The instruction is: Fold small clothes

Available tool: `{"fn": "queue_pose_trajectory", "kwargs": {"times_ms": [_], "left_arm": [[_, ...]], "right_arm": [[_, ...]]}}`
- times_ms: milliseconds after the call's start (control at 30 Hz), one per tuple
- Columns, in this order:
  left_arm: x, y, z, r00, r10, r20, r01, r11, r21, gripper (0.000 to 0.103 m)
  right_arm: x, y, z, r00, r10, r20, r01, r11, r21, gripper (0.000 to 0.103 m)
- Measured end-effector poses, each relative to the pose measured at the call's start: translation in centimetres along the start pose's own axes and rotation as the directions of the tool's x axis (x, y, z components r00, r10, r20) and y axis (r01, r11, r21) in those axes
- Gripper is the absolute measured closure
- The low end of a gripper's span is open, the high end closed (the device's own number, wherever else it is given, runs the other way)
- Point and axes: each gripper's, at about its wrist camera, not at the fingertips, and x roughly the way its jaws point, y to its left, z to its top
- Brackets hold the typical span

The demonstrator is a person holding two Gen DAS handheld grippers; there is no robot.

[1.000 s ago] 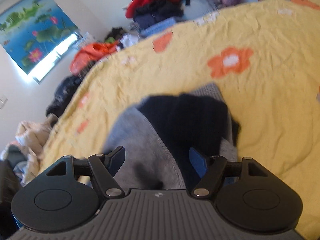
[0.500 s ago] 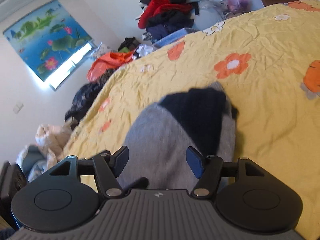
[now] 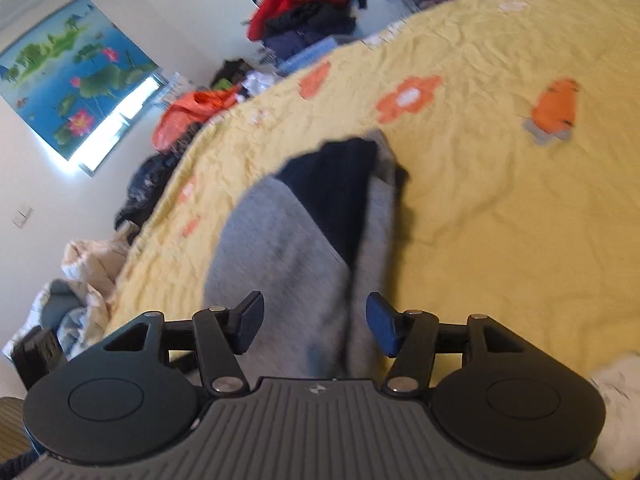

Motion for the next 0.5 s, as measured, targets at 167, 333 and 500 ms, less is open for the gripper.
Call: {"fn": "queue_pose_trajectory", "kwargs": {"times_ms": [167, 333, 500], "left_arm": [[0.0, 0.6, 0.1, 0.996, -0.091, -0.018, 0.089, 0.994, -0.064, 0.052], [0.8, 0.1, 0.6, 0.995, -0.080, -0.059, 0.080, 0.997, 0.000, 0.088], [0.3, -0.3, 0.9, 0.997, -0.045, -0.064, 0.052, 0.992, 0.111, 0.086]], "right_arm": [[1.6, -0.3, -2.7, 0.991, -0.043, -0.130, 0.039, 0.998, -0.039, 0.051], [2.4, 1.7, -4.1, 0.989, -0.048, -0.143, 0.028, 0.990, -0.141, 0.074], [1.8, 0.9, -4.3, 0.992, -0.040, -0.123, 0.023, 0.990, -0.140, 0.078]]}}
